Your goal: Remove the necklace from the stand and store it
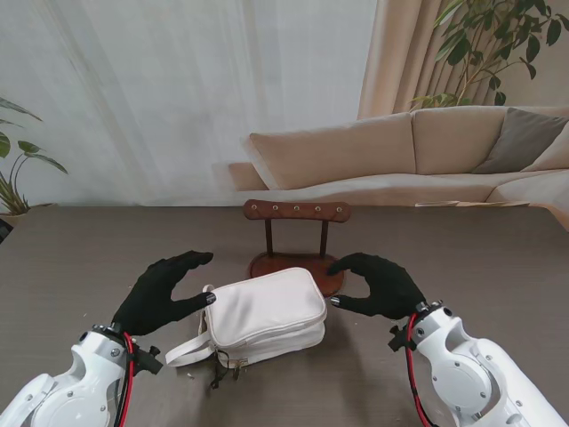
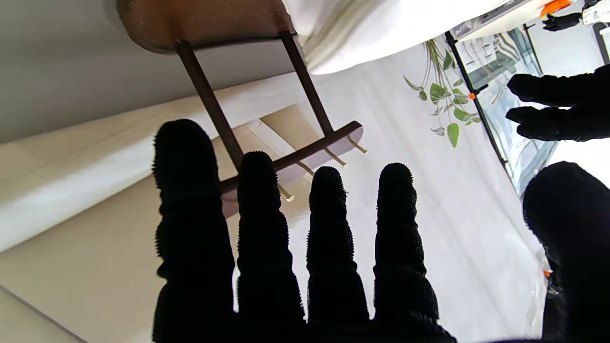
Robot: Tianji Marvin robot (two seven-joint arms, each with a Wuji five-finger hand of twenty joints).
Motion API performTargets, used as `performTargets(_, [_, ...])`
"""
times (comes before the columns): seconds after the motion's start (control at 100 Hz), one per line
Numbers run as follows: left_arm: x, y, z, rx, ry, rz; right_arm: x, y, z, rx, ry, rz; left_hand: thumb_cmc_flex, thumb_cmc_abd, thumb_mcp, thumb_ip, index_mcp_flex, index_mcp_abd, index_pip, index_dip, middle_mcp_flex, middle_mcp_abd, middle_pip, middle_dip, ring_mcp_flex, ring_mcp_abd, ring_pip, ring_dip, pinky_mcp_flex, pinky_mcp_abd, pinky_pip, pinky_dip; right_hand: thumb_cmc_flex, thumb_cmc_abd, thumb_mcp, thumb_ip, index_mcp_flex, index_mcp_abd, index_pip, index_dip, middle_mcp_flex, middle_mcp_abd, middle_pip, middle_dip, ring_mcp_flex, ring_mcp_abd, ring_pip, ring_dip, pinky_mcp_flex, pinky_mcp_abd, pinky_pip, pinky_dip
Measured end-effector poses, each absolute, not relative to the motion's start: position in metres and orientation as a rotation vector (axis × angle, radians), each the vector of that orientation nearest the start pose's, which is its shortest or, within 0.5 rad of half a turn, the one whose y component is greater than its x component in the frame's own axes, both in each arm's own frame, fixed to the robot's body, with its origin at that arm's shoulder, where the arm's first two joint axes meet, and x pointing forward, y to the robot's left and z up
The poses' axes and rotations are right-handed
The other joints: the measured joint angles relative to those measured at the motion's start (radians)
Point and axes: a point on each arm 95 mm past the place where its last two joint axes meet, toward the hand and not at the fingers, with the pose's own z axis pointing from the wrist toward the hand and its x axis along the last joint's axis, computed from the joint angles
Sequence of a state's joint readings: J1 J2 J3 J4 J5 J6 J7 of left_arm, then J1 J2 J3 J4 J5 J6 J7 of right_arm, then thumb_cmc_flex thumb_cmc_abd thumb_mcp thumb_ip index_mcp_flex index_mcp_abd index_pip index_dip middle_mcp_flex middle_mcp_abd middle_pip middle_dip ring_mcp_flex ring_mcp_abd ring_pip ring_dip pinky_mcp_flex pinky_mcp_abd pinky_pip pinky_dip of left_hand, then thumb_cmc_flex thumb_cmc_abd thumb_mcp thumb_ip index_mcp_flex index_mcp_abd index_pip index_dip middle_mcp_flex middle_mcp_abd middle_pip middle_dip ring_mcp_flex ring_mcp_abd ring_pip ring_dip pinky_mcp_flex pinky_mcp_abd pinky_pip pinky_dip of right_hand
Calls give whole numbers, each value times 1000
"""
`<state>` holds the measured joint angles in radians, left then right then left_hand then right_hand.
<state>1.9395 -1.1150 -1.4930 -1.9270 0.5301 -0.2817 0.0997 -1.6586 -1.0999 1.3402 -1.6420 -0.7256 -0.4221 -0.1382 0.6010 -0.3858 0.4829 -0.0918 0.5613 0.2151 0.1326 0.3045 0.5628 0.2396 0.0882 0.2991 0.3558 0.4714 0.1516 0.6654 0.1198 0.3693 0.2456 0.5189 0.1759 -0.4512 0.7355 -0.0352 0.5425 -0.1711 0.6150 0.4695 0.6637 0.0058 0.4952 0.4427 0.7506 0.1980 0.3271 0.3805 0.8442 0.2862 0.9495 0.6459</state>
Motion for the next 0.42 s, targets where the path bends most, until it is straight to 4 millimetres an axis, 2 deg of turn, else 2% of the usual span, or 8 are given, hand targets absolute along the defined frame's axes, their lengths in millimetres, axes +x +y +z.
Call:
performTargets(0.18, [314, 29, -273, -1447, 1072, -2068, 371, -24, -310, 1198, 1295, 2040, 1, 0, 0, 0, 0, 3, 0, 0, 0, 2, 0, 0, 0, 0, 0, -2, 0, 0, -11, 11, 22, -24, 2, 0, 0, 0, -26, 0, -1, 0, -19, 0, -1, -4, -21, -1, 0, 1, -27, 0])
performTargets(0.42, [313, 28, -273, -1447, 1067, -2078, 368, -30, -311, 1221, 1267, 2056, 1, 0, 0, 0, 0, 8, 0, 0, 0, 5, 0, 0, 0, 0, 0, -5, 0, 0, -12, 13, 22, -24, 2, 0, 0, 0, -33, 0, -1, 0, -19, 0, -1, -6, -25, -1, 0, 1, -38, 0])
